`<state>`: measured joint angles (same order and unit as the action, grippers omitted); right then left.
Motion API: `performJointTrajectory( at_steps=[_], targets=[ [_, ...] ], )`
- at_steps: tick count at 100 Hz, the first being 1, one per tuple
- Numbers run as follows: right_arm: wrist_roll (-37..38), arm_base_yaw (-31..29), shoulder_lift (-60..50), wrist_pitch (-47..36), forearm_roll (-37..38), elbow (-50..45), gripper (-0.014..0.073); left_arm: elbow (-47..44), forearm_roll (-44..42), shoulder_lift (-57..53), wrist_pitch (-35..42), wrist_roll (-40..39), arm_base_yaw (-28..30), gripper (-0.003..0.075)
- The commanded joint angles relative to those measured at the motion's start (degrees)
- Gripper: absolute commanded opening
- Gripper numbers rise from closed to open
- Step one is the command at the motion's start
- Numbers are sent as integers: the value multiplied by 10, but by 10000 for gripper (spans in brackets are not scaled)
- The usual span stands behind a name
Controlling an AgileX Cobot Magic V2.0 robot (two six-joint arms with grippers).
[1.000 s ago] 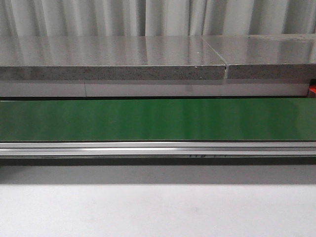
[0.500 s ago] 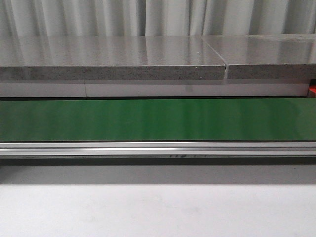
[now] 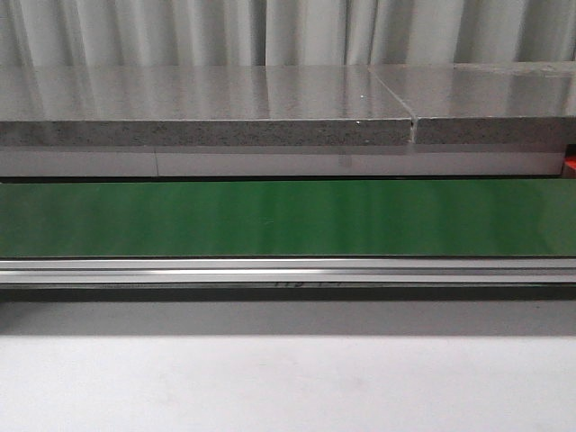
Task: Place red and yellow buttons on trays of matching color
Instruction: 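Grasp the red-capped button with the left gripper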
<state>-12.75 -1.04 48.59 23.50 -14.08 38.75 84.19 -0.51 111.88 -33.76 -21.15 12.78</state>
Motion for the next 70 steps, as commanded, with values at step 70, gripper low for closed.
performJointTrajectory(
  at_steps=[70],
  targets=[
    [-2, 1, -7, -35, -1, 16, -66, -17, 5, -219, -133, 129, -80, -19]
  ],
)
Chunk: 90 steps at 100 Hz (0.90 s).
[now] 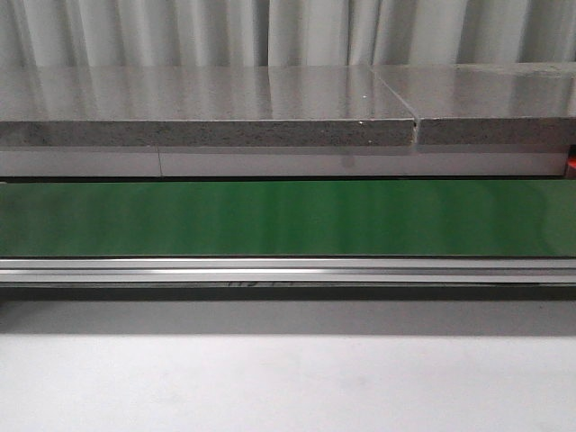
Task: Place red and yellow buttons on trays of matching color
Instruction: 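Grasp the red-capped button with the left gripper, then set the red button on the green belt and open the left gripper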
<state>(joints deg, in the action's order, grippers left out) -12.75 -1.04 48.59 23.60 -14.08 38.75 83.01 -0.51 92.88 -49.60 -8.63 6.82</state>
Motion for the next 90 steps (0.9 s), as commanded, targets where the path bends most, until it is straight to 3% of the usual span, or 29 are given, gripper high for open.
performJointTrajectory(
  at_steps=[1, 31, 78, 84, 90],
  targets=[
    [-2, 1, -7, -36, -1, 16, -66, -8, 5, -29, 27, 4, -21, -19],
    [-2, 1, -7, -36, -1, 16, -66, -96, 5, -29, 88, 4, -60, -19],
    [-2, 1, -7, -36, -1, 16, -66, -164, 5, -29, 142, 5, -60, -16],
    [-2, 1, -7, -36, -1, 16, -66, -164, 5, -29, 142, 10, -60, 10],
    [-2, 1, -7, -36, -1, 16, -66, -164, 9, -29, 142, 17, -60, 87]
  ],
)
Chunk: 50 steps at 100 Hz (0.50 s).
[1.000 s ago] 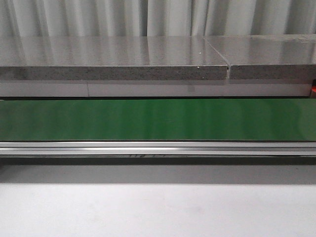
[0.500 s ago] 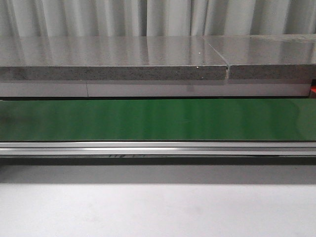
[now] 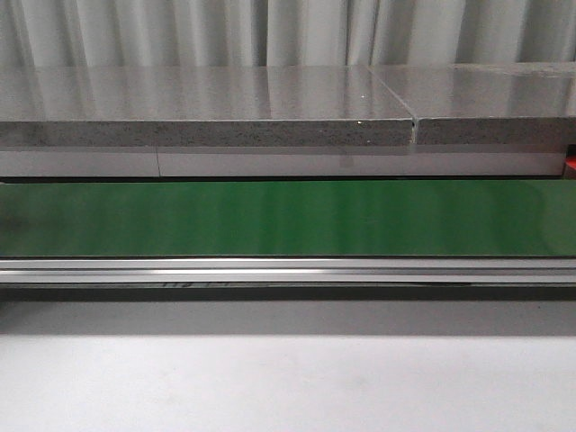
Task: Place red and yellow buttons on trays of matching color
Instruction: 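Set the red button on the green belt and open the left gripper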
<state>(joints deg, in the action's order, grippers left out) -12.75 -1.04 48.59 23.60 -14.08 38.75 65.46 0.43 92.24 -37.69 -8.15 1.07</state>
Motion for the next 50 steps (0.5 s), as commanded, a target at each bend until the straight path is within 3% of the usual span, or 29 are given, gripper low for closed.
performJointTrajectory(
  at_steps=[1, 6, 18, 25, 30, 50],
  targets=[
    [-2, 1, -7, -36, -1, 16, -66, 11, -1, -23, 23, 16, -3, 99],
    [-2, 1, -7, -36, -1, 16, -66, 11, 12, -23, 22, 31, -3, 198],
    [-2, 1, -7, -36, -1, 16, -66, 12, 49, -23, 24, 66, -3, 523],
    [-2, 1, -7, -36, -1, 16, -66, 18, 54, -23, 23, 75, -3, 638],
    [-2, 1, -7, -36, -1, 16, -66, 23, 54, -23, 22, 77, -3, 669],
    [-2, 1, -7, -36, -1, 16, -66, 63, 54, -23, 10, 77, -3, 671]
  ],
)
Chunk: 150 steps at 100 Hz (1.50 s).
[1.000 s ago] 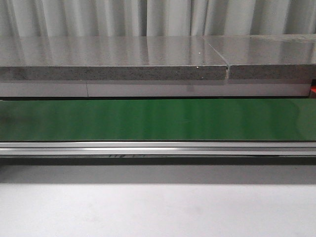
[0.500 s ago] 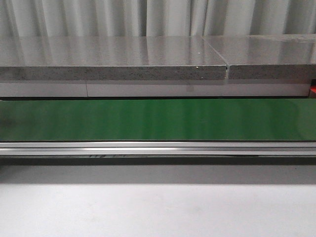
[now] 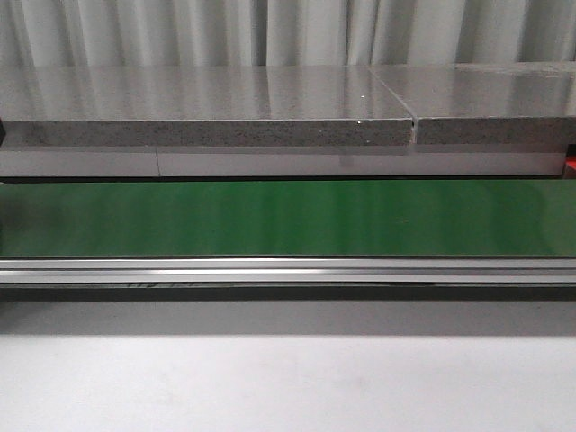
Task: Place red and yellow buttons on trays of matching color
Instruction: 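Set the red button on the green belt and open the left gripper, then grasp the yellow-capped button from the table with the left gripper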
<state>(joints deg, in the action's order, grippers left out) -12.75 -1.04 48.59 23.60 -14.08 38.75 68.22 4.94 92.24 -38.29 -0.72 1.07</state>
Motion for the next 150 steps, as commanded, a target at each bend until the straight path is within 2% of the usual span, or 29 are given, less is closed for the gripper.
performJointTrajectory(
  at_steps=[1, 28, 58, 87, 110, 150],
  targets=[
    [-2, 1, -7, -36, -1, 16, -66, 38, 9, -23, 17, 3, -3, 671],
    [-2, 1, -7, -36, -1, 16, -66, 101, -1, -23, 14, 3, 25, 670],
    [-2, 1, -7, -36, -1, 16, -66, 106, -2, 1, 8, 3, 137, 669],
    [-2, 1, -7, -36, -1, 16, -66, 106, 0, 78, 67, 3, 209, 652],
    [-2, 1, -7, -36, -1, 16, -66, 110, 6, 131, 120, 3, 227, 652],
    [-2, 1, -7, -36, -1, 16, -66, 181, 19, 205, 118, 3, 227, 651]
  ],
)
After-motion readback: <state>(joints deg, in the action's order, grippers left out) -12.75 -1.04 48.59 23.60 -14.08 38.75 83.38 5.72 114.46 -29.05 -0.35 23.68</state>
